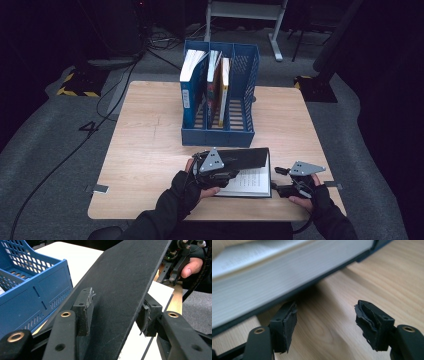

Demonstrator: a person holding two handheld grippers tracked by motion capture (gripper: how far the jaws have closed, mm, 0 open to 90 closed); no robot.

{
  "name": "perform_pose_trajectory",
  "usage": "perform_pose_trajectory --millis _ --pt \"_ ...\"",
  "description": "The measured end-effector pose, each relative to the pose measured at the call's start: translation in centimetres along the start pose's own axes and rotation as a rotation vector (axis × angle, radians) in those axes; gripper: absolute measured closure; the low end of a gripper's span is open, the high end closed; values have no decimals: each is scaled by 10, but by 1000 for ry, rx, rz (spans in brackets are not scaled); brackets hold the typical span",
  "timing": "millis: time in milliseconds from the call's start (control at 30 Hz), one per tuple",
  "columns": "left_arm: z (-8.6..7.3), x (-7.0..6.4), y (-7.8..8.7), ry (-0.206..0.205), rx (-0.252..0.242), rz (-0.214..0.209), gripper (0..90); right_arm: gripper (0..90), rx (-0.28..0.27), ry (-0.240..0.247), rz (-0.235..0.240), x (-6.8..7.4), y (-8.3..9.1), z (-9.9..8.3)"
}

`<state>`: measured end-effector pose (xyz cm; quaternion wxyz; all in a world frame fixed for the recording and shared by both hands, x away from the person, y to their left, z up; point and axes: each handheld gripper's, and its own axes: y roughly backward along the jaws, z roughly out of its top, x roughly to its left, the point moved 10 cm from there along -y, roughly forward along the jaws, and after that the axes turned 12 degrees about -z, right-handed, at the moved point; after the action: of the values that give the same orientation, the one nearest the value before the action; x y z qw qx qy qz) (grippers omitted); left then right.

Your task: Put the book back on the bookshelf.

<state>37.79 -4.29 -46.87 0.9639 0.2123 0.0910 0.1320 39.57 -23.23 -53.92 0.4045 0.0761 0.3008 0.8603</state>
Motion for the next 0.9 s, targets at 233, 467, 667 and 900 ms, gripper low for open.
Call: perform_pose_trajectory --millis 233,467,667,900 --pt "0 3 7 19 -42 -8 528 347 -67 -26 3 0 7 12" --pt "-3 2 18 21 -69 -9 524 374 -107 12 11 9 14 27" --pt "-5 2 28 25 -106 7 525 403 -129 -7 8 18 20 43" --pt "-12 -1 43 28 -109 33 533 390 -154 35 30 32 24 61"
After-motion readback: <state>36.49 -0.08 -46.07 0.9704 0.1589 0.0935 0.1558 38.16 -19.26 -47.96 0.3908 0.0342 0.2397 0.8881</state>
